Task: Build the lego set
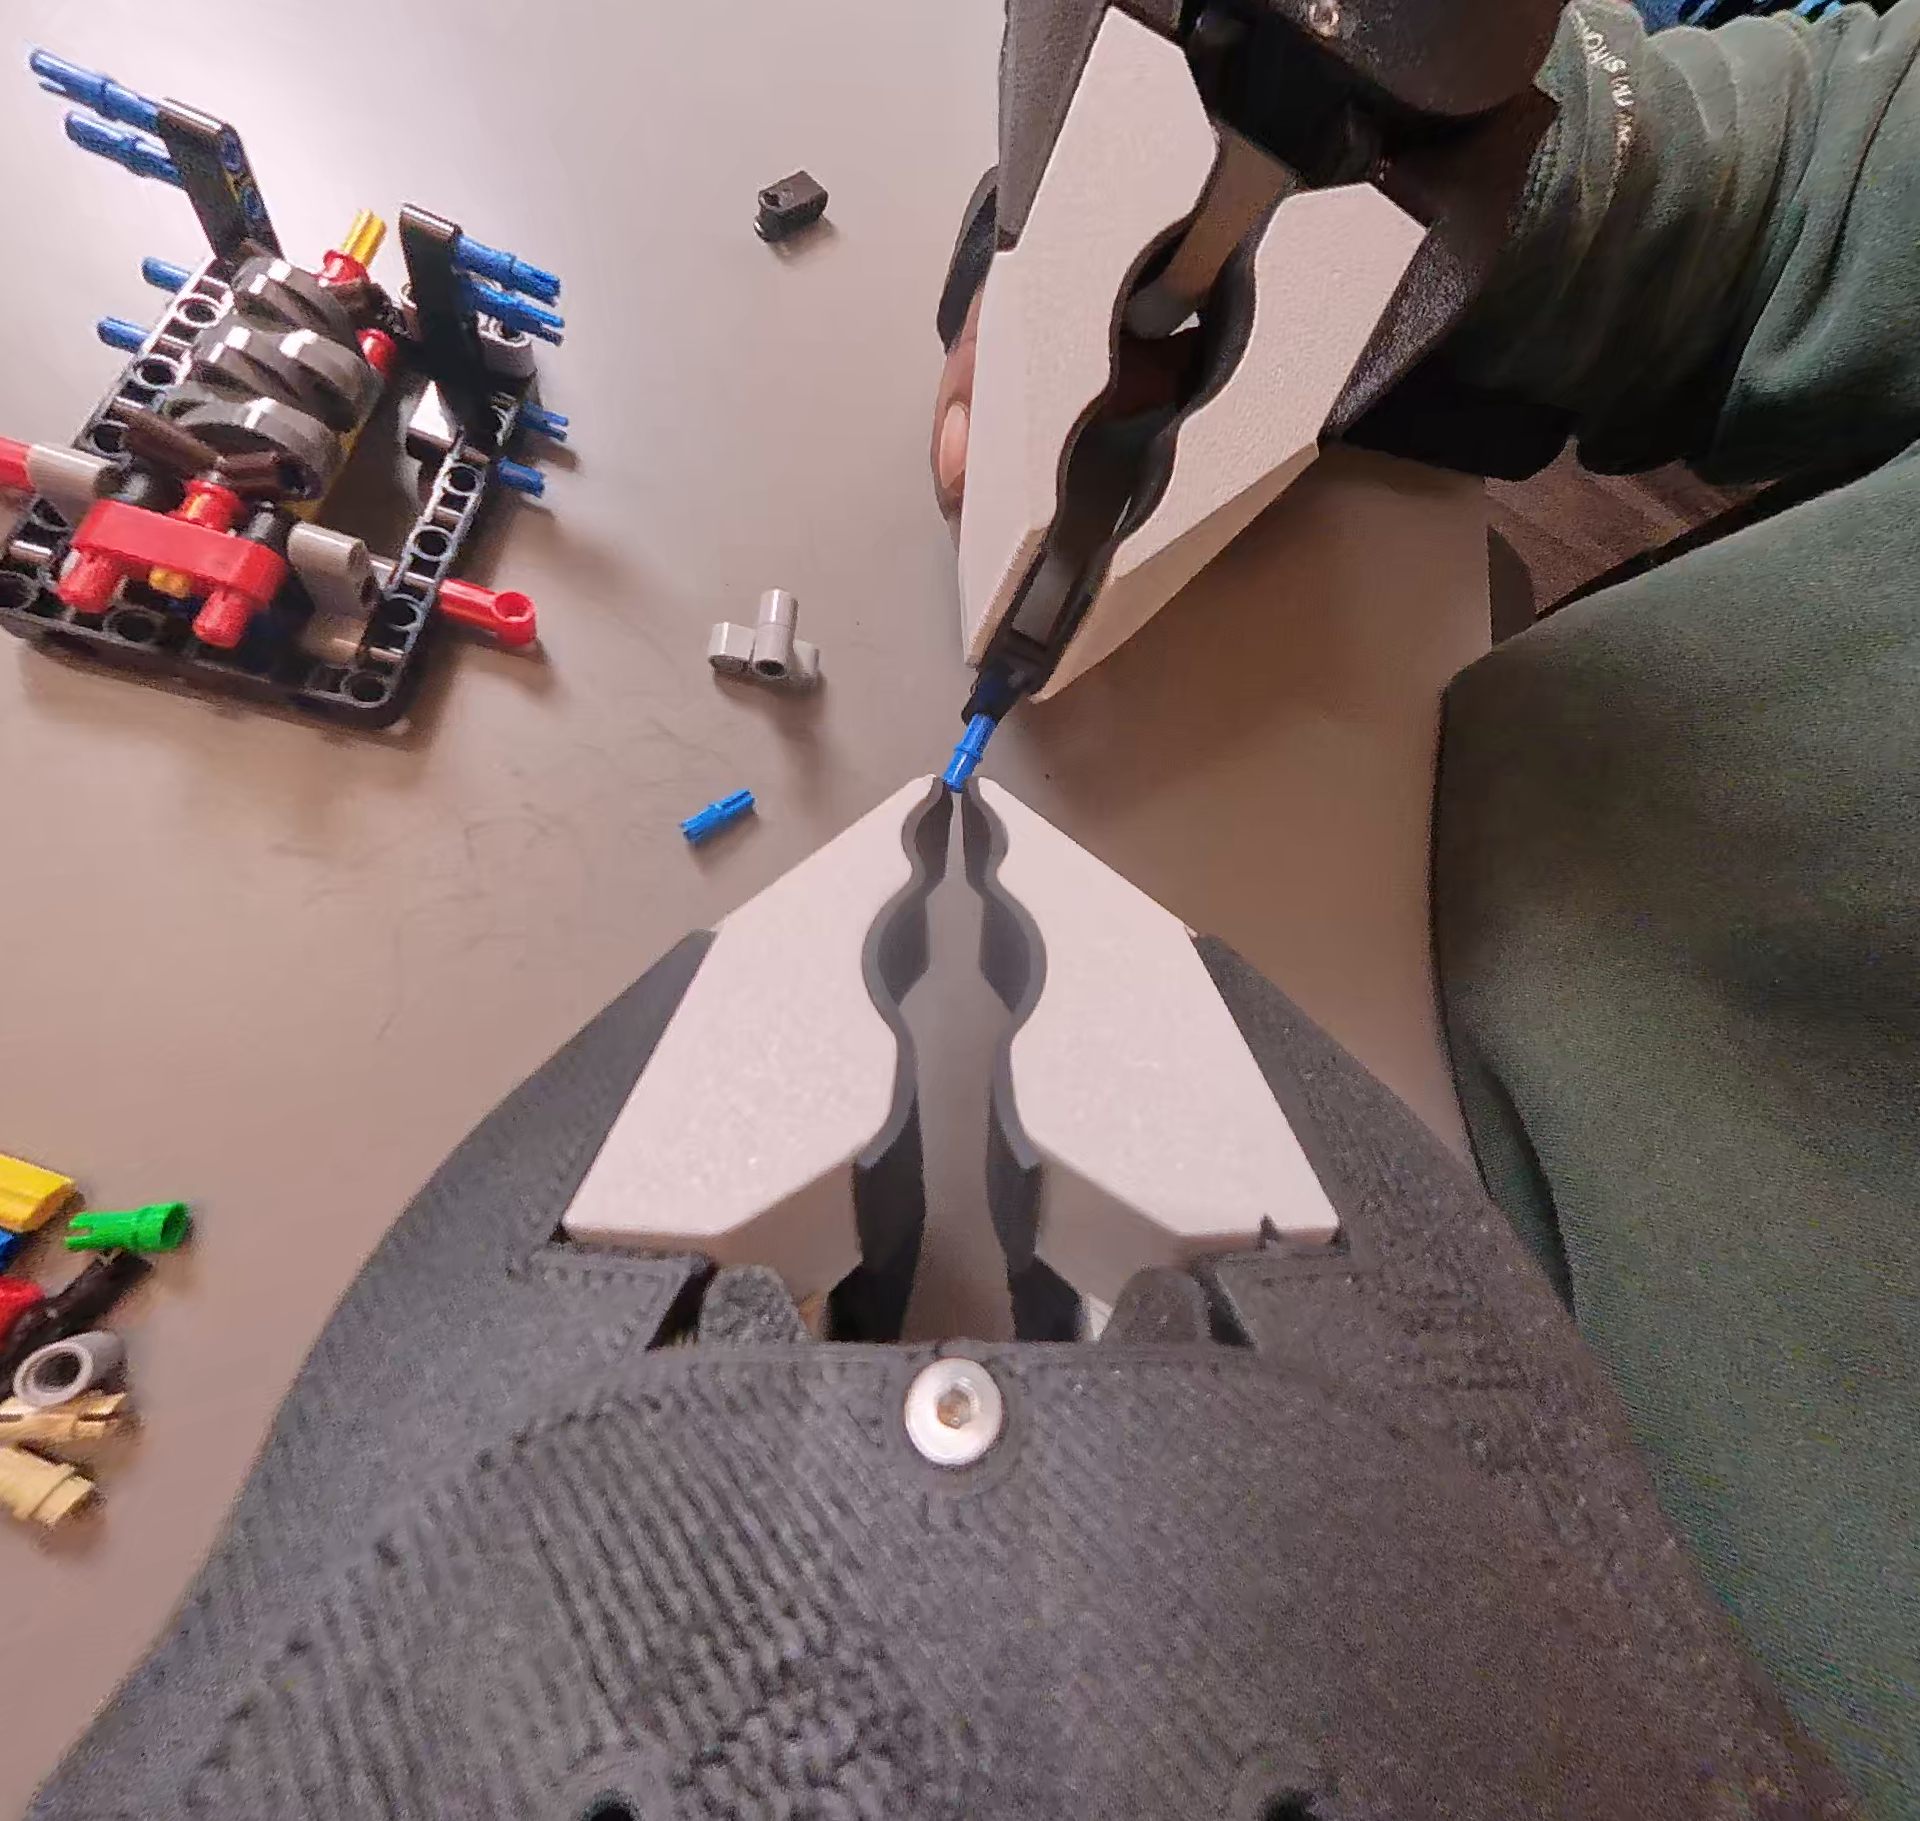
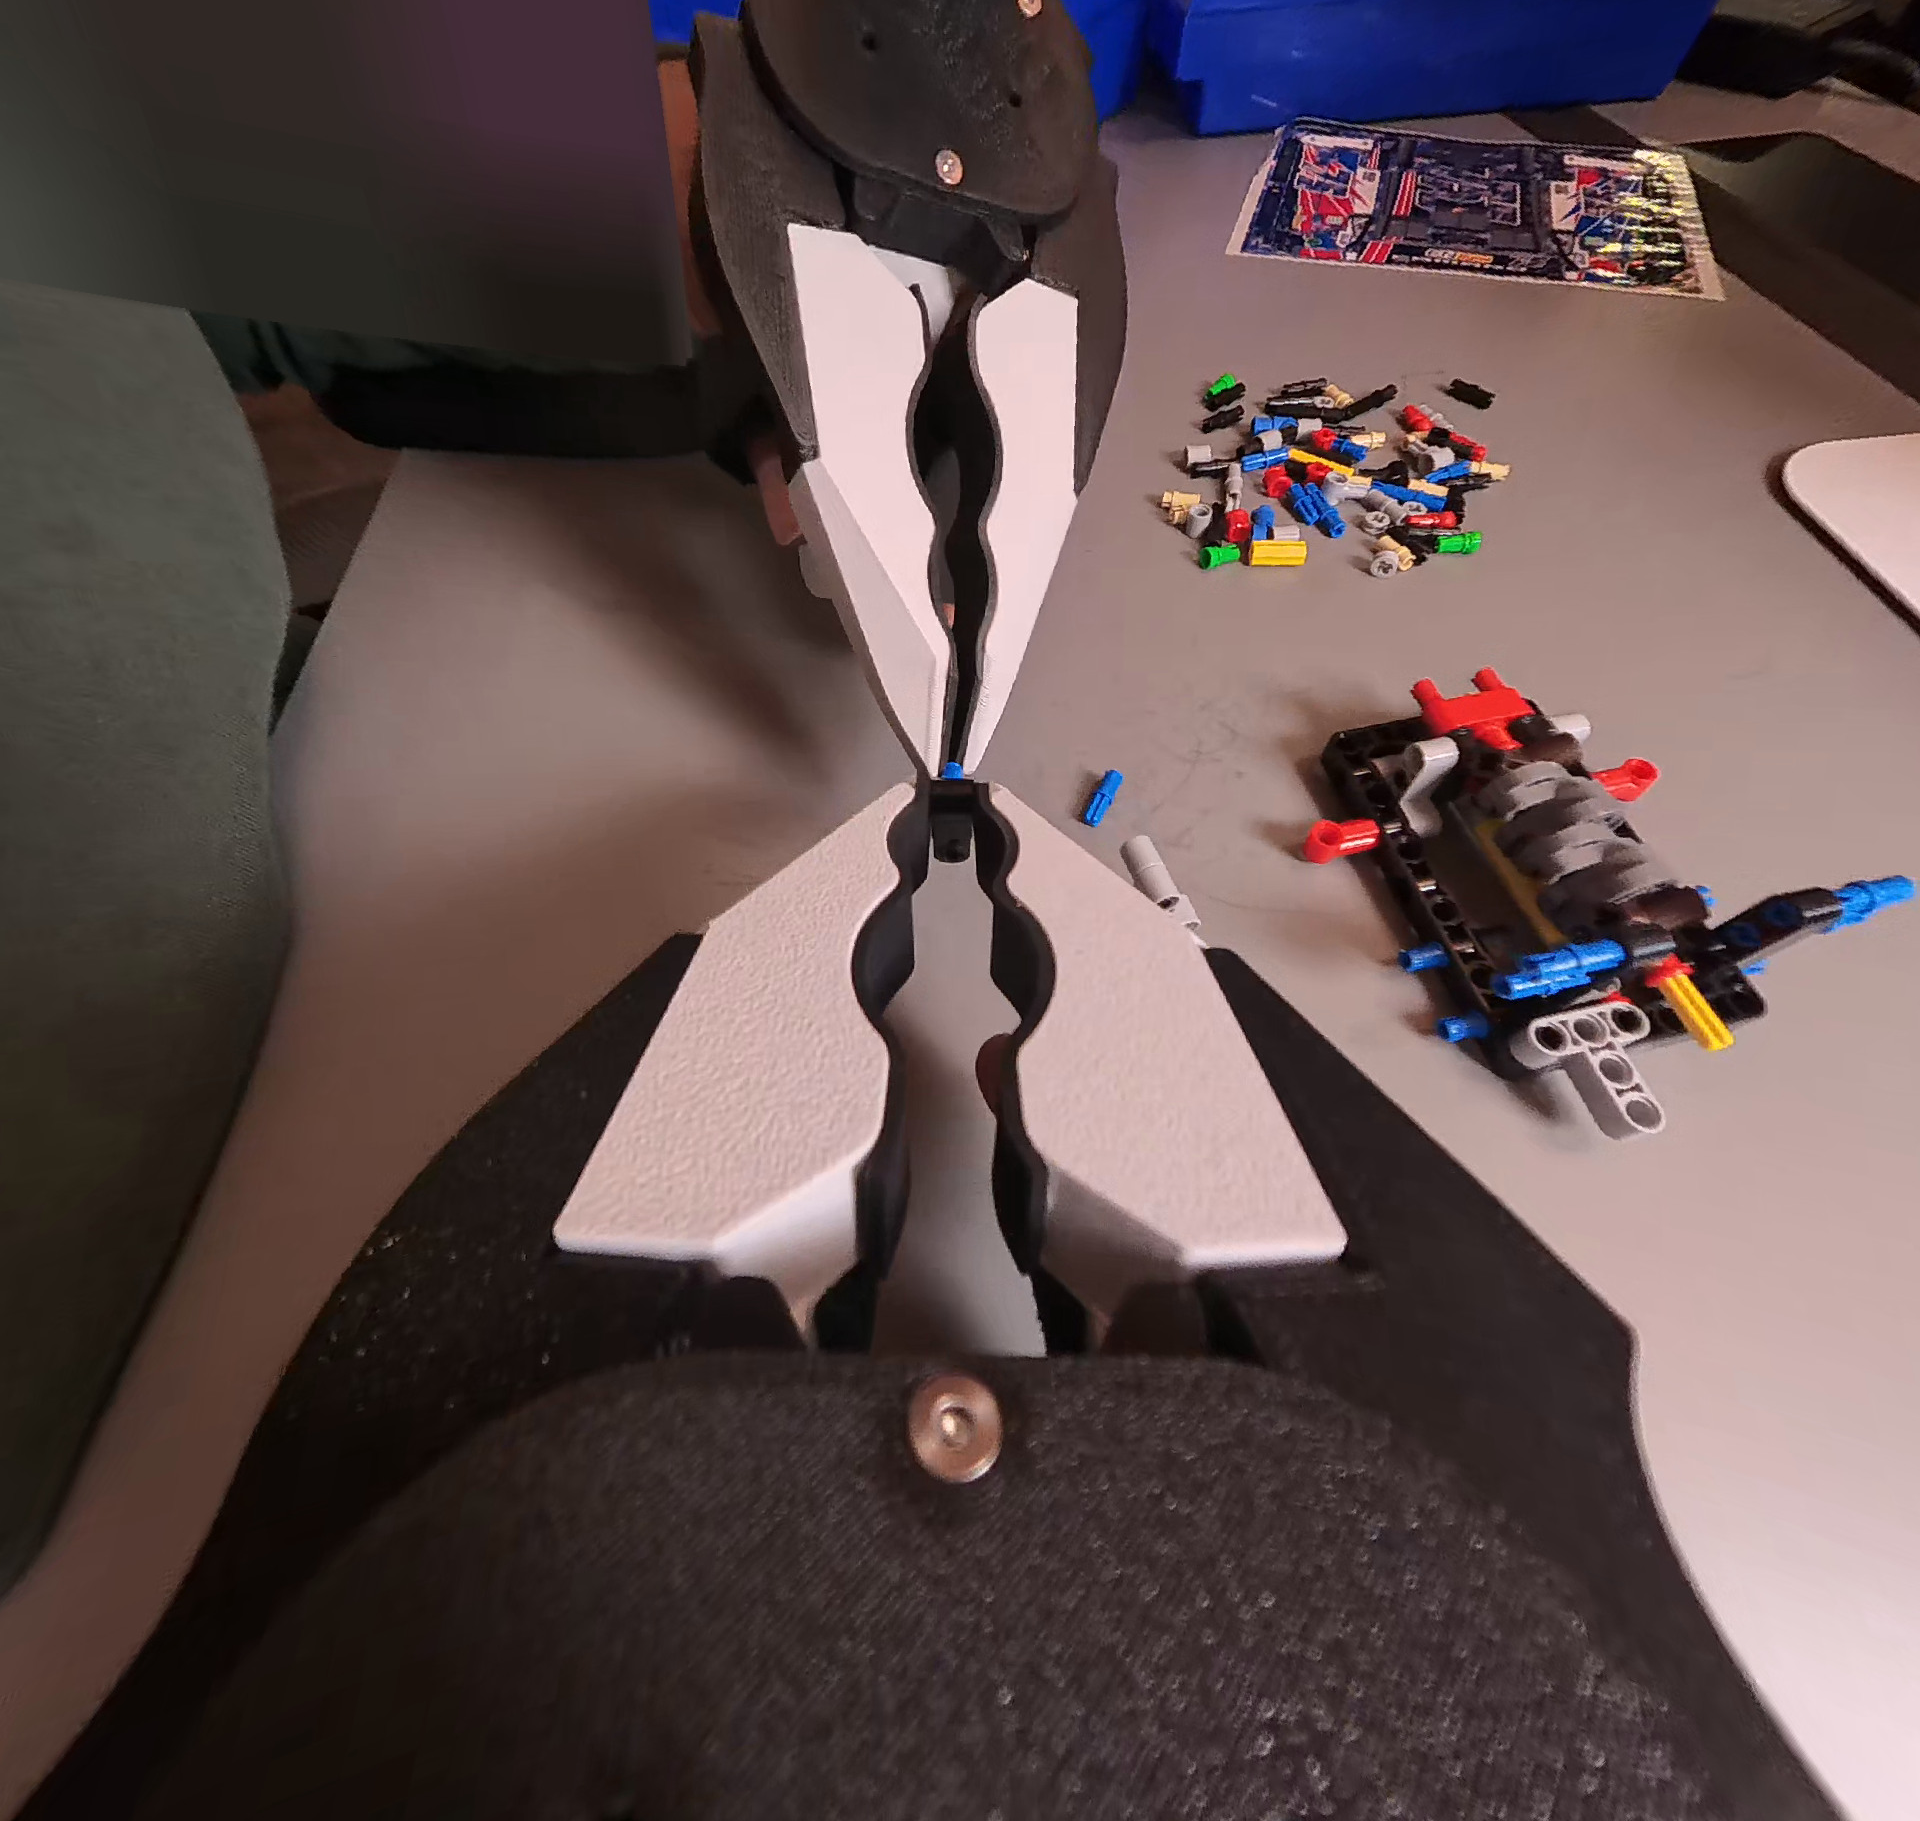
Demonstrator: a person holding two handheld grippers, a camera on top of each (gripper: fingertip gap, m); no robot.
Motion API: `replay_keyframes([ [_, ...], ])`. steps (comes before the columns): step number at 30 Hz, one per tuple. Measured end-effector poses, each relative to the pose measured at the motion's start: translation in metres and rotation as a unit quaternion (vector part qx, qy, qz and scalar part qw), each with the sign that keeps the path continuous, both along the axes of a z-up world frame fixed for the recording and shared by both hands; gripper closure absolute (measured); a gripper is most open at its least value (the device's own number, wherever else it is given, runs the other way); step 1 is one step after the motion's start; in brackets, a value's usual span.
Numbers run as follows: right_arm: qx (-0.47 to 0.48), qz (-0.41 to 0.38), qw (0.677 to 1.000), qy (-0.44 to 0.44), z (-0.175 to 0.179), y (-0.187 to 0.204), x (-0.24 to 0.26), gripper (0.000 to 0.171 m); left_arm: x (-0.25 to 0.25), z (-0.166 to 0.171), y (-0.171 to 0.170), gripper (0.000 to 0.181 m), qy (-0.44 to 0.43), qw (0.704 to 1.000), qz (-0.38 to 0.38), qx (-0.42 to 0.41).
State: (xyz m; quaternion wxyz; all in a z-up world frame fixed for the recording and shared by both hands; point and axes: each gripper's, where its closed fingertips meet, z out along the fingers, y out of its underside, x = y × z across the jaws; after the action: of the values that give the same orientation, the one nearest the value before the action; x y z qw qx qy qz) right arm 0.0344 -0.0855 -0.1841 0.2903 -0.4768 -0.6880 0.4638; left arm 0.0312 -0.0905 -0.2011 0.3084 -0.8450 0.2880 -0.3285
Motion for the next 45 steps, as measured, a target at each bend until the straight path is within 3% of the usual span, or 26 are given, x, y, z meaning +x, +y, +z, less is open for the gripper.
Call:
replay_keyframes([
  [9,0.091,-0.008,0.995,-0.046,-0.024,0.005,0.001,0.165,-0.002,-0.020,0.000,0.180,0.046,0.999,0.005,-0.011],
  [15,0.098,-0.008,0.994,-0.057,-0.027,0.007,0.004,0.165,-0.002,-0.029,-0.001,0.174,0.092,0.996,-0.002,0.005],
  [22,0.089,-0.009,0.994,-0.057,-0.024,0.009,0.007,0.165,-0.004,-0.030,-0.005,0.163,0.123,0.986,-0.077,0.079],
  [28,0.070,-0.010,0.996,-0.048,-0.018,0.009,0.010,0.165,0.002,-0.030,-0.007,0.166,0.112,0.978,-0.117,0.128],
  [36,0.056,-0.009,0.998,-0.042,-0.014,0.008,0.011,0.165,0.006,-0.029,-0.001,0.178,0.130,0.975,-0.099,0.154],
  [41,0.048,0.006,0.999,-0.009,-0.002,0.002,0.012,0.165,0.009,0.004,-0.003,0.179,0.010,0.996,-0.056,0.076],
  [45,0.035,0.027,0.999,0.004,0.001,-0.005,0.011,0.165,0.013,0.008,-0.007,0.179,-0.016,0.998,-0.047,0.043],
])
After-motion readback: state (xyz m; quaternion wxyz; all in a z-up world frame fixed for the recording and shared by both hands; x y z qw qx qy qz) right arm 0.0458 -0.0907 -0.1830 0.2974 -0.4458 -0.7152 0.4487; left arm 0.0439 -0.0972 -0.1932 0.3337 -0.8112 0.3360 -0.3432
